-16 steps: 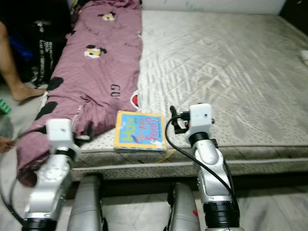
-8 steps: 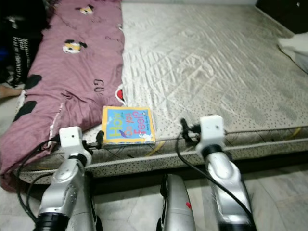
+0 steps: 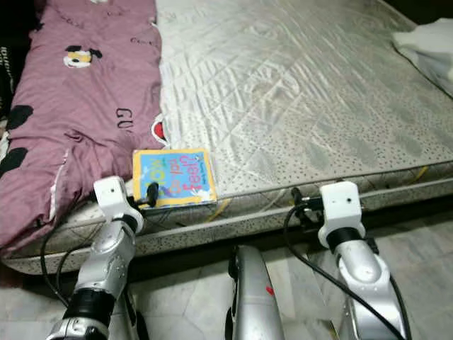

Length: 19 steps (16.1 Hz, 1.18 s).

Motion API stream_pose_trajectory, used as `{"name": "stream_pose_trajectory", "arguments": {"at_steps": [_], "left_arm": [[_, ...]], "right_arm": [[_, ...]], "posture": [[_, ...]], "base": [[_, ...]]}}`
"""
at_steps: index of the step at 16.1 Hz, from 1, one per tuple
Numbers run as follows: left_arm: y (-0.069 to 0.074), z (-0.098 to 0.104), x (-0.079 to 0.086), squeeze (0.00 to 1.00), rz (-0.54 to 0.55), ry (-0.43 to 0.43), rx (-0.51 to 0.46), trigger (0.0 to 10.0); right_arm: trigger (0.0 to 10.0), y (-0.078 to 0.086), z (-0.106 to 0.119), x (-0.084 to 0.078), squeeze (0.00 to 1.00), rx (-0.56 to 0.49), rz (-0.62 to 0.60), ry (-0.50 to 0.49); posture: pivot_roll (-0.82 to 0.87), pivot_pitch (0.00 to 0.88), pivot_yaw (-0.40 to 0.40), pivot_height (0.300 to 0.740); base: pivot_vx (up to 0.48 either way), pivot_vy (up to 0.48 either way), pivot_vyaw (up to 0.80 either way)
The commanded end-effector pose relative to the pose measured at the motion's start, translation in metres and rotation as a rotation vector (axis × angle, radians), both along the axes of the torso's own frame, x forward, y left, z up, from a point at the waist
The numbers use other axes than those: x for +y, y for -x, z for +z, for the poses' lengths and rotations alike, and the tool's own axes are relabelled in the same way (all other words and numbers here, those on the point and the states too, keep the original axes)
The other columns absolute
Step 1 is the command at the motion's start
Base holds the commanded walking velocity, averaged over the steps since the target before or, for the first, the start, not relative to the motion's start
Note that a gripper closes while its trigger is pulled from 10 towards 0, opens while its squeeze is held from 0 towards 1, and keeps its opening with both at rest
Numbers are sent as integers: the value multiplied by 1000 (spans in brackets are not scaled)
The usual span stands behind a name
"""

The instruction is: Clean up the room

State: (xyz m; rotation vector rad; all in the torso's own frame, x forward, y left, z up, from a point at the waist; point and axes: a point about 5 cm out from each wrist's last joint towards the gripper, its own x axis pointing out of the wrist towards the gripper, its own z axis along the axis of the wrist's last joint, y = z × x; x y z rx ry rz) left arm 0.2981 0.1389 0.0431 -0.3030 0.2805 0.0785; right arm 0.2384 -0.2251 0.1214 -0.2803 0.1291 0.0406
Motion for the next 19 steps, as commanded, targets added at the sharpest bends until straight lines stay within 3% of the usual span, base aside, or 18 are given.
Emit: {"name": "stream_pose_trajectory", "arguments": {"at_steps": [1, 5, 8, 14, 15, 19], "left_arm": [[-2, -3, 0, 0, 17, 17, 12, 10000], [-4, -13, 1, 0, 43, 57, 45, 10000], [-10, -20, -3, 0, 16, 142, 94, 10000], [-13, -28, -24, 0, -134, 297, 146, 10000], [-9, -34, -29, 0, -171, 330, 168, 0], [-8, -36, -33, 0, -199, 331, 185, 0]], "right_arm": [[10000, -1, 5, -8, 0, -2, -19, 12], [10000, -5, 11, -13, 0, -12, -22, 29], [10000, -11, 14, -10, 0, -21, -10, 30], [10000, -23, 23, -3, 0, -56, 19, 27], [10000, -26, 25, -2, 0, -65, 24, 28], [10000, -34, 27, 2, 0, -81, 36, 18]], "posture": [[-225, 137, -87, 535], [-231, 126, -93, 535], [-233, 111, -103, 535], [-238, 75, -115, 535], [-234, 63, -120, 535], [-224, 43, -119, 535]], "base": [[0, 0, 0], [0, 0, 0], [0, 0, 0], [0, 0, 0], [0, 0, 0], [0, 0, 0]]}}
